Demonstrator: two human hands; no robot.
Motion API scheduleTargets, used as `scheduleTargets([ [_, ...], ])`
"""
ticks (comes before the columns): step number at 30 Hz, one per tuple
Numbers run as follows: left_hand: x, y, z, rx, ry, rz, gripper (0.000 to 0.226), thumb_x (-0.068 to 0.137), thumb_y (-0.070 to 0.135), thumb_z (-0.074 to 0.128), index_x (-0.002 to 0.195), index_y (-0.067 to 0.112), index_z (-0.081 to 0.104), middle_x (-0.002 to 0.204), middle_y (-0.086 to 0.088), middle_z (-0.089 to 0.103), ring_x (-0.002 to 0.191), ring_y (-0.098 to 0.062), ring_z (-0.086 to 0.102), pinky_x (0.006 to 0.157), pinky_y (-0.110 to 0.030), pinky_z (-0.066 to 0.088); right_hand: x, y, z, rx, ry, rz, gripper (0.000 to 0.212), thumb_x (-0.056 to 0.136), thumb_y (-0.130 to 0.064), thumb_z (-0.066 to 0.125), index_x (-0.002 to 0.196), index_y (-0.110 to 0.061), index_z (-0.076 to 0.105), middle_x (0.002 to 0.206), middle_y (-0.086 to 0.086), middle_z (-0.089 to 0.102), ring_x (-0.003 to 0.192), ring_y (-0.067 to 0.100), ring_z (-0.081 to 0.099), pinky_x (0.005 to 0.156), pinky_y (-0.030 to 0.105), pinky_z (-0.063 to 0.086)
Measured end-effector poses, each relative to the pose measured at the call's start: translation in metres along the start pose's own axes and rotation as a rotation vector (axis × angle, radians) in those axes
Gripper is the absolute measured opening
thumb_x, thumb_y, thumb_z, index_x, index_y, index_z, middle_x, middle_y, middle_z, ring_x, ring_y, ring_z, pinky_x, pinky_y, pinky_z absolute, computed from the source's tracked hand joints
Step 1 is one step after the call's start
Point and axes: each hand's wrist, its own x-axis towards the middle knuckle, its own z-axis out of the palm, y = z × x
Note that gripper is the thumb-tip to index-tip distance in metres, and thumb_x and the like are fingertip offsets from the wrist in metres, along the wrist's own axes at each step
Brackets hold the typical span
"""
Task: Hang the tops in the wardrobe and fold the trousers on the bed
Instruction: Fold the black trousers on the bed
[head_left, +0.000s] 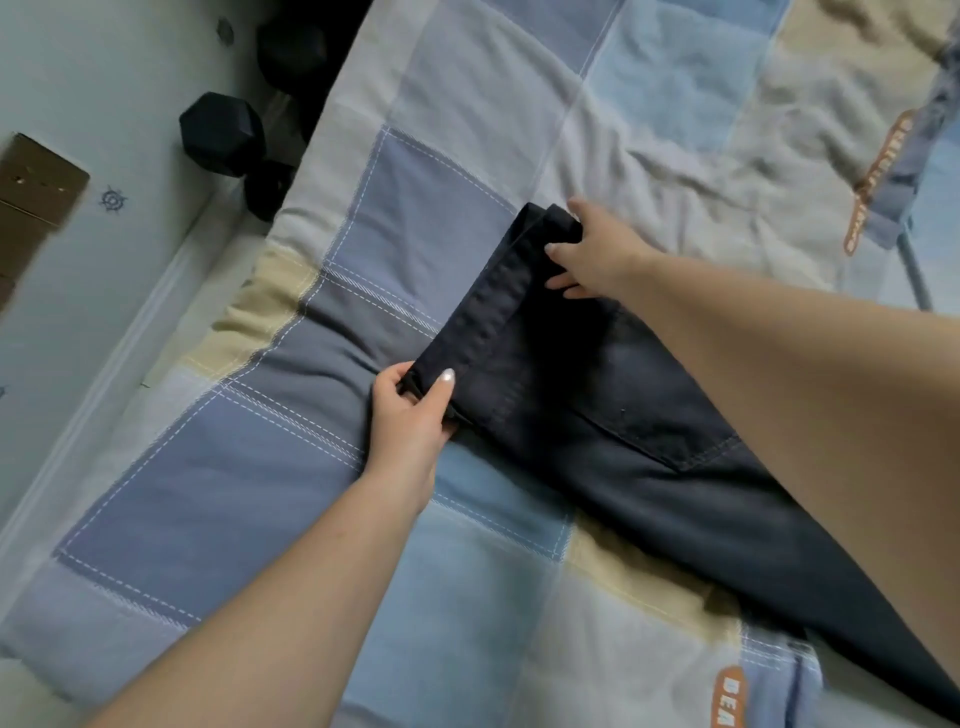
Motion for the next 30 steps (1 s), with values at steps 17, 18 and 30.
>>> scheduleTargets([
  [17,-0.093,0.009,0.058,0.173,-0.214,0.286,0.021,0.077,0.022,0.066,0.093,0.029,0.075,0.100,0.009,0.074,0.100,-0.007,0.067,0.083,-0.022,0.053,-0.071,0.021,-0.024,0.660,0.206,-0.160,0.028,0.090,-0.001,0.042,0.092,-0.029,0.047,0.112,0.005,0.059,0.081,0.013,0.069,0.074,0.034,0.059],
  [18,-0.106,0.010,0.066,0.283,-0.243,0.357,0.018,0.077,0.026,0.065,0.090,0.034,0.074,0.100,0.011,0.073,0.101,-0.004,0.066,0.085,-0.023,0.053,-0.081,0.022,-0.035,0.796,0.215,-0.140,0.026,0.091,0.000,0.042,0.095,-0.026,0.047,0.107,0.005,0.061,0.079,0.014,0.069,0.073,0.035,0.059],
  [30,-0.249,-0.068,0.195,1.212,-0.647,0.976,0.065,0.077,0.023,0.054,0.140,0.029,0.046,0.153,-0.001,0.036,0.145,-0.021,0.022,0.117,-0.057,0.007,-0.244,0.142,-0.197,0.734,-0.053,0.088,0.021,0.094,-0.015,0.055,0.113,-0.013,0.062,0.106,0.011,0.071,0.093,0.026,0.070,0.079,0.038,0.057],
])
